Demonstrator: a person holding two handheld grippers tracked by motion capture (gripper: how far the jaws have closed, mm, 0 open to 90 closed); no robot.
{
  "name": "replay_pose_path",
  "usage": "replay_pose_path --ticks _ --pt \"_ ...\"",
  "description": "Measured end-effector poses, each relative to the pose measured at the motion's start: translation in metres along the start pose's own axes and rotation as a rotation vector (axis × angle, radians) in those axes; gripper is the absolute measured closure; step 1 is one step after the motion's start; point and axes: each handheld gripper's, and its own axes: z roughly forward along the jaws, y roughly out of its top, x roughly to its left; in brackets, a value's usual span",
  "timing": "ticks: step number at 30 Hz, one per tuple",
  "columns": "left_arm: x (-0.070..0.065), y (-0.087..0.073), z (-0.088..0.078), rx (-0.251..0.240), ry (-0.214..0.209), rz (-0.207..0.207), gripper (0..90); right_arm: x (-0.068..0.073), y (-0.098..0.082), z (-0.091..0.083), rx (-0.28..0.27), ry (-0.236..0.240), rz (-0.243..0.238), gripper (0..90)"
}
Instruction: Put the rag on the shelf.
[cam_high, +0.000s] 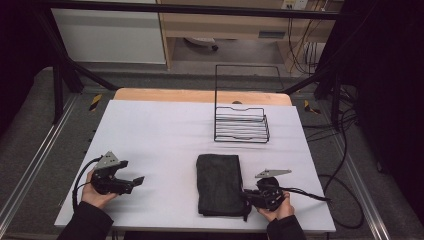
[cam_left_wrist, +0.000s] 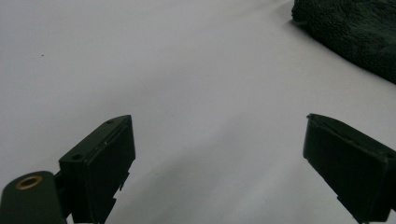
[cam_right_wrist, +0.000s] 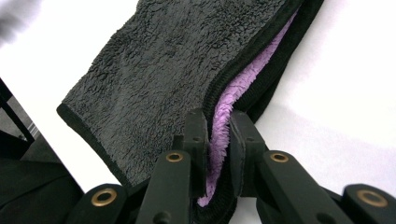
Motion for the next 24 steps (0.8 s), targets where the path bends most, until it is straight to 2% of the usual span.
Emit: replay_pose_path --ticks 3,5,6,8,10,11,12,13,14,15,20,22,23,24 --pt "-0.001 0.0 0.001 0.007 -0.002 0.006 9.1 -0.003 -0.003 0.006 -0.002 -0.03 -0.02 73.7" --pt "-0.002 0.0 0.002 0.008 -0.004 0.009 9.1 -0.005 -0.004 0.012 -0.002 -0.043 -0.063 65.9" --pt "-0.002 0.001 0.001 0.007 -0.004 0.01 9.1 -0.006 -0.003 0.012 -0.015 -0.051 -0.102 59.6" --pt "-0.002 0.001 0.002 0.007 -0.004 0.012 9.1 -0.008 -0.003 0.012 -0.025 -0.066 -0.144 53.8" --pt "-0.003 0.002 0.002 0.006 -0.01 0.006 9.1 -0.01 -0.002 0.011 -0.068 -0.076 -0.192 44.3" --pt "-0.004 0.002 0.002 0.006 -0.01 0.008 9.1 -0.01 -0.002 0.011 -0.068 -0.076 -0.192 44.3" --pt "-0.005 0.003 0.002 0.006 -0.01 0.008 9.0 -0.01 -0.001 0.01 -0.093 -0.075 -0.204 40.1" --pt "-0.005 0.003 0.003 0.006 -0.009 0.012 9.1 -0.012 0.004 0.008 -0.14 -0.066 -0.215 31.0" --pt "-0.006 0.004 0.003 0.007 -0.01 0.008 9.1 -0.012 0.004 0.008 -0.14 -0.066 -0.215 31.0" --pt "-0.007 0.005 0.004 0.008 -0.011 0.007 8.9 -0.016 0.01 0.006 -0.179 -0.052 -0.215 25.4" --pt "-0.012 0.012 0.006 0.001 -0.01 -0.003 9.0 -0.024 0.022 0.007 -0.224 -0.023 -0.209 19.3" --pt "-0.014 0.015 0.008 -0.004 -0.014 -0.013 9.0 -0.029 0.028 0.009 -0.229 -0.029 -0.212 20.0" --pt "-0.016 0.017 0.01 -0.004 -0.014 -0.012 9.1 -0.036 0.038 0.013 -0.236 -0.044 -0.201 23.7" --pt "-0.017 0.018 0.011 -0.004 -0.015 -0.012 9.1 -0.036 0.038 0.013 -0.236 -0.044 -0.201 23.7"
